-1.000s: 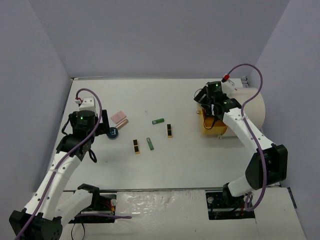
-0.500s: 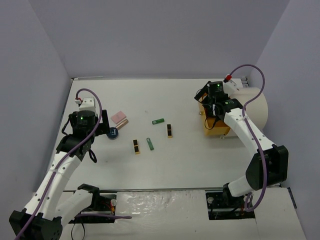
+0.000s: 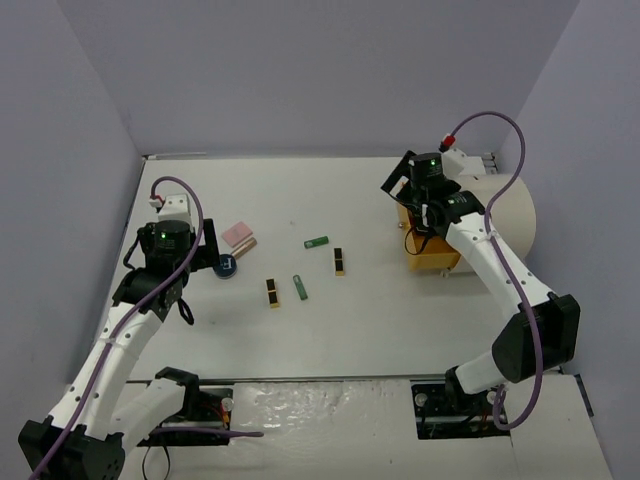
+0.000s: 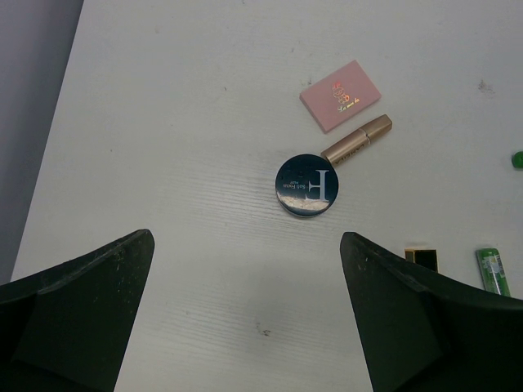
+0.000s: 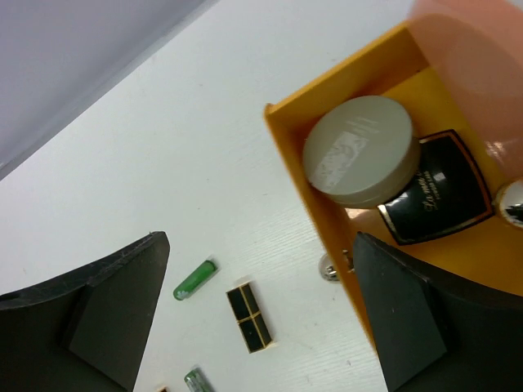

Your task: Organize the makeup

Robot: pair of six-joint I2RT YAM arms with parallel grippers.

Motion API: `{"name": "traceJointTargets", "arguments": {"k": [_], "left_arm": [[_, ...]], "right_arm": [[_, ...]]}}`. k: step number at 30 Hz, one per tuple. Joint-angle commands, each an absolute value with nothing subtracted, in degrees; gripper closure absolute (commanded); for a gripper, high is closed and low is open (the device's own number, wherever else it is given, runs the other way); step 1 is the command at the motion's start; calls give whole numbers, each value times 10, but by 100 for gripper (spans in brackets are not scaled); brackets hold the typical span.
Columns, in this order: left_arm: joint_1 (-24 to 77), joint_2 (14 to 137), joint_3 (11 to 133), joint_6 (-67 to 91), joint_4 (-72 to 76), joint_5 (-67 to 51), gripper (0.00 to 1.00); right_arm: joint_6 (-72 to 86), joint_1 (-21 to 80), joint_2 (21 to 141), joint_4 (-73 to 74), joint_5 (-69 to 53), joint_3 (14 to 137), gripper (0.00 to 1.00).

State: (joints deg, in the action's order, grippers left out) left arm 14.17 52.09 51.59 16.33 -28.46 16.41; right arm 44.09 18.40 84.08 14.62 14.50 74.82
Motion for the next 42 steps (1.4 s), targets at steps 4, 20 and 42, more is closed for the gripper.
{"name": "traceJointTargets", "arguments": {"k": [4,20,42], "left_arm": [[138,556,543,197,-276,156,3],[93,814,591,238,-246,7,3],[86,1009,658,252,-256,20,9]], "right_arm": [[313,263,781,117,144,812,6],[182,265,545,13,20,627,0],[161,258,507,11,8,572,0]]}}
